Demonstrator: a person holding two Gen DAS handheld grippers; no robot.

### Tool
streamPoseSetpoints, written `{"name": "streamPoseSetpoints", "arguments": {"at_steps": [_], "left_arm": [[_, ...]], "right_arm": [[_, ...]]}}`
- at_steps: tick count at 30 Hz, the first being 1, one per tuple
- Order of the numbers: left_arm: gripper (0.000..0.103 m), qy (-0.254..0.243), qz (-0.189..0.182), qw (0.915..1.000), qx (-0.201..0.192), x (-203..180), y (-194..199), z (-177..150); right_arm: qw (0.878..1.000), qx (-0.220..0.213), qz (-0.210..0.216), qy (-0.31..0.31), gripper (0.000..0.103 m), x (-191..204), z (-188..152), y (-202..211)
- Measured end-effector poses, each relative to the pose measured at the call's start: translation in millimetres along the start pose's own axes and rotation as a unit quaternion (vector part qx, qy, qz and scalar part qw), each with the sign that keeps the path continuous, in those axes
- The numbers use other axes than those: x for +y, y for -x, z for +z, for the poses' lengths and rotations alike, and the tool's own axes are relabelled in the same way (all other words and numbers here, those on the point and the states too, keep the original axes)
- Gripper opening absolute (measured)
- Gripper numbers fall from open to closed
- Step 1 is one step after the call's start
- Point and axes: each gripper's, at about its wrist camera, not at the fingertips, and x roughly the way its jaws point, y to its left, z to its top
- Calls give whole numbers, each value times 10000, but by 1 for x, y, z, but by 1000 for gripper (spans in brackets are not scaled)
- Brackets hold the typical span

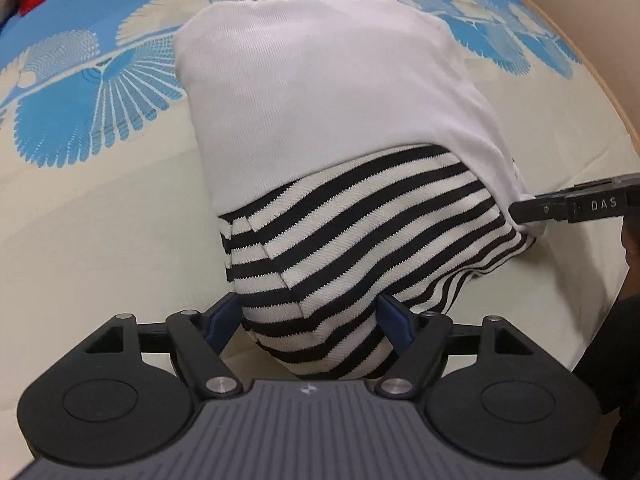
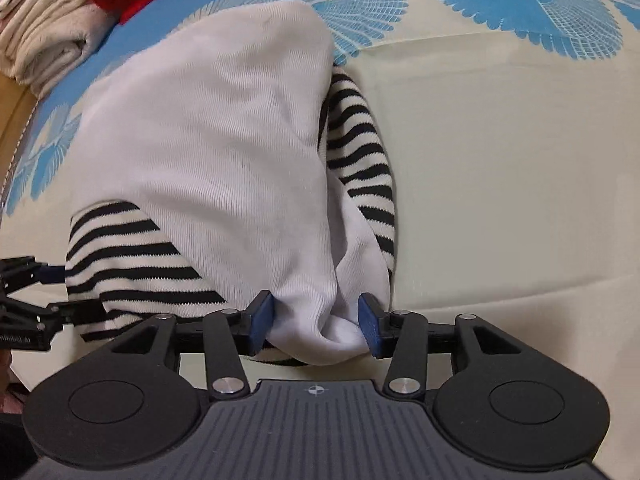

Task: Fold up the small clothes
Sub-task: 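Open both grippers and pull them back from the folded bundle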

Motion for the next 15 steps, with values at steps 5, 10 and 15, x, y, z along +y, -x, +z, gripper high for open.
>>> {"name": "streamPoseSetpoints", "arguments": {"at_steps": [5,10,15], "left_arm": [[81,29,518,9976,-455,-12,20,-10],[85,211,1141,9881,-1007,-28,60,-26],[85,603,1359,9769,-1536,-51,105,-49]], "right_arm": [[9991,-332,-273,39,47,2,-5,18],[9887,-1185,-875,-296,50,-13,-16,57],[9732,-2073,-982,152,73,-6,-48,109]]}}
